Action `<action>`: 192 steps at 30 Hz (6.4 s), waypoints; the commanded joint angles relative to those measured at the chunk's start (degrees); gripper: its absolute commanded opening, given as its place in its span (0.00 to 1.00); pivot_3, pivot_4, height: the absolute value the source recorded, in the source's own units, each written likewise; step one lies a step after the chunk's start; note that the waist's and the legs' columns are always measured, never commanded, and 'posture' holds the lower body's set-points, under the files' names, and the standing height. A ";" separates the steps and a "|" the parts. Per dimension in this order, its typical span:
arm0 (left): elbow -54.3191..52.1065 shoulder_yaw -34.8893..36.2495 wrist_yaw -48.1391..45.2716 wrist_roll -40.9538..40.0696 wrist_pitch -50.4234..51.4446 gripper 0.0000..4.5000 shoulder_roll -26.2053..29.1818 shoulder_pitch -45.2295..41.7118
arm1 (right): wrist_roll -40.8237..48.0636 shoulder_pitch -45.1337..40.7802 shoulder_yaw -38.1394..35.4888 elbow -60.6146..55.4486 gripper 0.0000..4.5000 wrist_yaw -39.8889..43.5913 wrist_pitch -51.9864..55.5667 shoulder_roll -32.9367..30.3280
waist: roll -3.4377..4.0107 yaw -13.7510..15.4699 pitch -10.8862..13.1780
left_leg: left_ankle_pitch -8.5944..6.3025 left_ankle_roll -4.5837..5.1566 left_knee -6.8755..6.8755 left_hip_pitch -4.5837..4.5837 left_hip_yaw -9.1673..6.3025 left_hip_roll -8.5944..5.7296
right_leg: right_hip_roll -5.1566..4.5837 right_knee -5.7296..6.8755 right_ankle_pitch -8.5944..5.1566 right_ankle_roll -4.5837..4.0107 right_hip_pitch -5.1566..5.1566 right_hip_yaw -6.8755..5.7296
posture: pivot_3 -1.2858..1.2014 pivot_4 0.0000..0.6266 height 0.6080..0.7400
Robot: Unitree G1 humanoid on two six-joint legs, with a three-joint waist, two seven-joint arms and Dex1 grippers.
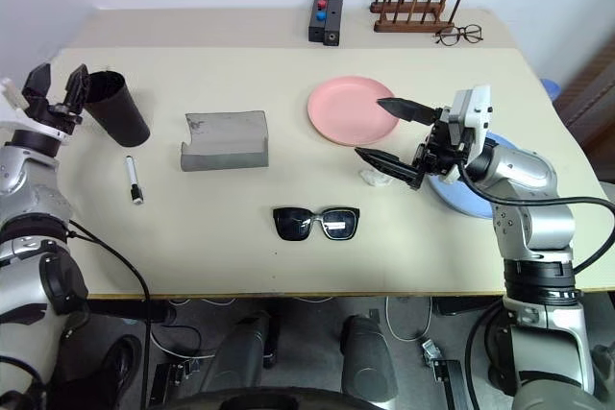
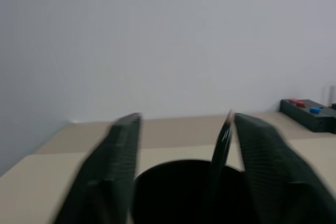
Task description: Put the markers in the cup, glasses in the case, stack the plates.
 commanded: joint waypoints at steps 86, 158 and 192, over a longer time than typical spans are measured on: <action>-45.11 6.67 40.52 -5.84 106.16 0.02 -4.77 4.49 | -0.05 -0.03 0.71 -1.96 1.00 -1.81 0.55 -0.85 | -0.22 1.22 -0.04 | -0.01 -0.04 0.05 0.04 0.00 0.00 | 0.11 -0.04 0.01 -0.03 0.02 0.23 | 0.52 0.24 1.00; -5.12 0.05 -1.50 0.87 8.37 0.99 4.67 -4.14 | 0.19 -0.21 -0.47 -2.01 1.00 -2.06 1.70 -1.29 | -0.25 0.01 -0.04 | 0.00 0.01 -0.04 -0.05 0.22 0.03 | 0.07 -0.43 0.30 0.11 0.01 0.23 | 0.52 0.24 1.00; -24.28 -31.89 -30.31 9.09 35.96 0.99 -1.97 -3.46 | 2.57 3.44 -3.14 -4.82 1.00 -0.64 0.41 -1.65 | -0.25 0.11 -0.03 | 0.01 0.02 0.03 -0.05 0.20 0.04 | 0.09 -0.37 0.28 0.08 0.00 0.30 | 0.52 0.24 1.00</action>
